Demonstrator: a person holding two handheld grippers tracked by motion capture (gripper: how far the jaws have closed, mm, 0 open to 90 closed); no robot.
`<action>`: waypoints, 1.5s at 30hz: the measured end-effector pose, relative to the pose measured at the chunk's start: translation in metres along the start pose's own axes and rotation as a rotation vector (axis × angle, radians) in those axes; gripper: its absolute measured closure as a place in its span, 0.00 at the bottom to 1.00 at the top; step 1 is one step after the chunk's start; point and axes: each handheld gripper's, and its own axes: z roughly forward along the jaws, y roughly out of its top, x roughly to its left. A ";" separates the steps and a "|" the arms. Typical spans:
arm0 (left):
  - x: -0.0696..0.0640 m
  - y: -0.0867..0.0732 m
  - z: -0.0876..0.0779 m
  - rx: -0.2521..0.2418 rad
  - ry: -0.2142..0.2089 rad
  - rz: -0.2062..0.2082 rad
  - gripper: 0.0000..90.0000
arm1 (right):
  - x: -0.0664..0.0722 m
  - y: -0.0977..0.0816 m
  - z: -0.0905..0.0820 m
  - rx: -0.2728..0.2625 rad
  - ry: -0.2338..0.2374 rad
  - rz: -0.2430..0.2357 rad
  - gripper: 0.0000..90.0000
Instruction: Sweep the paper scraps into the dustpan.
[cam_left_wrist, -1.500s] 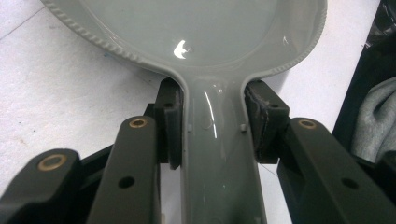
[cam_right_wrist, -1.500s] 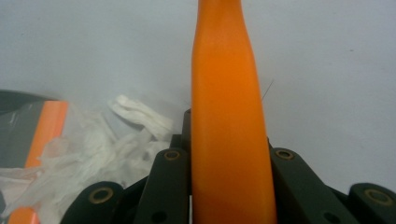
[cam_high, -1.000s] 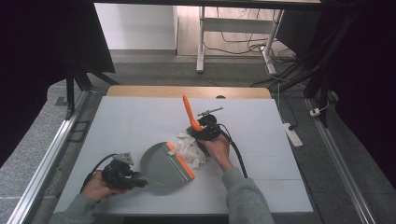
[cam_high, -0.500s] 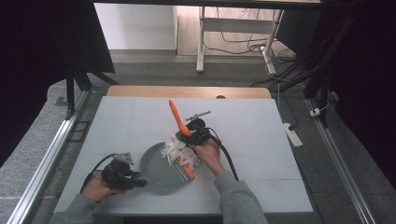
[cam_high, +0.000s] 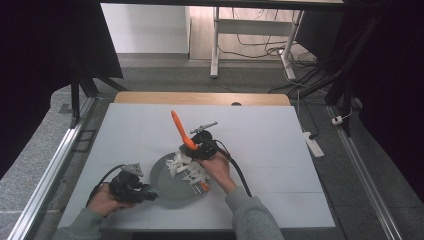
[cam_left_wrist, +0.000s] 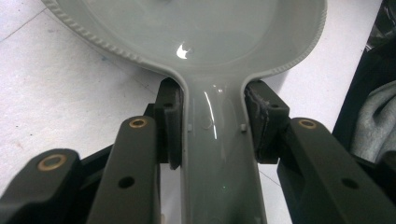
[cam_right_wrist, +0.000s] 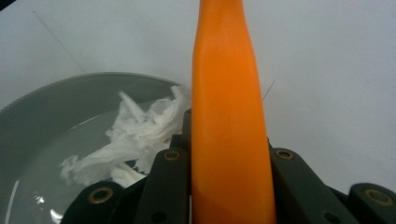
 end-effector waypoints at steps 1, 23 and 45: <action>0.000 0.000 0.000 0.000 0.000 0.000 0.68 | 0.002 0.000 0.000 0.004 0.011 -0.001 0.86; 0.000 0.000 0.000 0.002 -0.001 -0.001 0.68 | -0.017 0.009 -0.043 -0.084 -0.067 -0.002 0.86; 0.000 0.000 0.000 -0.001 -0.002 -0.003 0.68 | -0.022 0.012 0.005 0.066 -0.109 0.012 0.86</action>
